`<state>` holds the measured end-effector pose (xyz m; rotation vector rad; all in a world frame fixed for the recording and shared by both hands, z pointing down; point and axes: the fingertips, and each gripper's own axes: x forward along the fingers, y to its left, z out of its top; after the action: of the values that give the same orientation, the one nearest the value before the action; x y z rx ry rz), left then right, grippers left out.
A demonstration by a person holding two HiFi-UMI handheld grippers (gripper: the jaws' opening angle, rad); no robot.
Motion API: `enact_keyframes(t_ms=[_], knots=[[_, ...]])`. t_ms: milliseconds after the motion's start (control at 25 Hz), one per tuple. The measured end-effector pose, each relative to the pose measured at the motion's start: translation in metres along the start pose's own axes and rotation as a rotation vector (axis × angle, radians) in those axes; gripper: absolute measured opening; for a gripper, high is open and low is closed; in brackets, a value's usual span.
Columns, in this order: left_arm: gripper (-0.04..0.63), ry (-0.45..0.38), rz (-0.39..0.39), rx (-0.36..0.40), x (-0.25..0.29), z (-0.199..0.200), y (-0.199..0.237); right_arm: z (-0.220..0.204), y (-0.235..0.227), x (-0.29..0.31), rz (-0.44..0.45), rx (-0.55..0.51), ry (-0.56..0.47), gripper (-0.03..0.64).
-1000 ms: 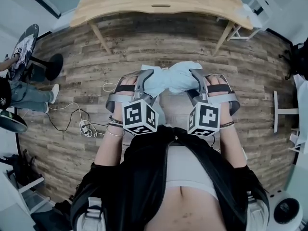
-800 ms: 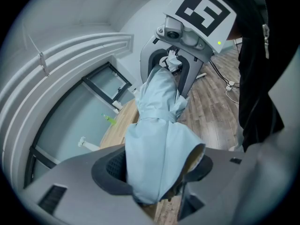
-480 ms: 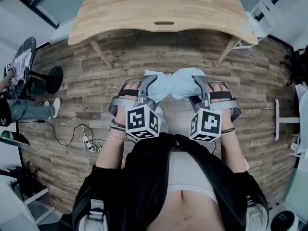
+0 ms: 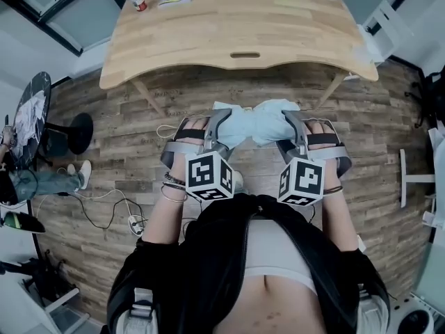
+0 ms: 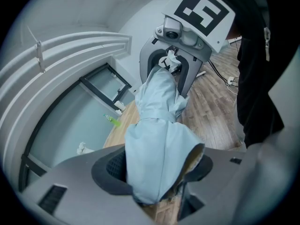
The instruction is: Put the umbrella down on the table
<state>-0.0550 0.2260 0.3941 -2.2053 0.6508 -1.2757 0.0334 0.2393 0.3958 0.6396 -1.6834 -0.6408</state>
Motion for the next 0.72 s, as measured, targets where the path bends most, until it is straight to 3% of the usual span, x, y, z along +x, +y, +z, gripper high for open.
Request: enact_keyframes(t_ms=[360,720], knots=[[0.264,-0.005,-0.011,0.023,0.028,-0.021,0.041,0.008,-0.032,0.039,-0.005,0.028,0.015,0.316],[0.264,0.005,-0.05,0.012,0.042,-0.024,0.049,0.003,-0.04,0.055,0.04,0.037,0.015,0.317]])
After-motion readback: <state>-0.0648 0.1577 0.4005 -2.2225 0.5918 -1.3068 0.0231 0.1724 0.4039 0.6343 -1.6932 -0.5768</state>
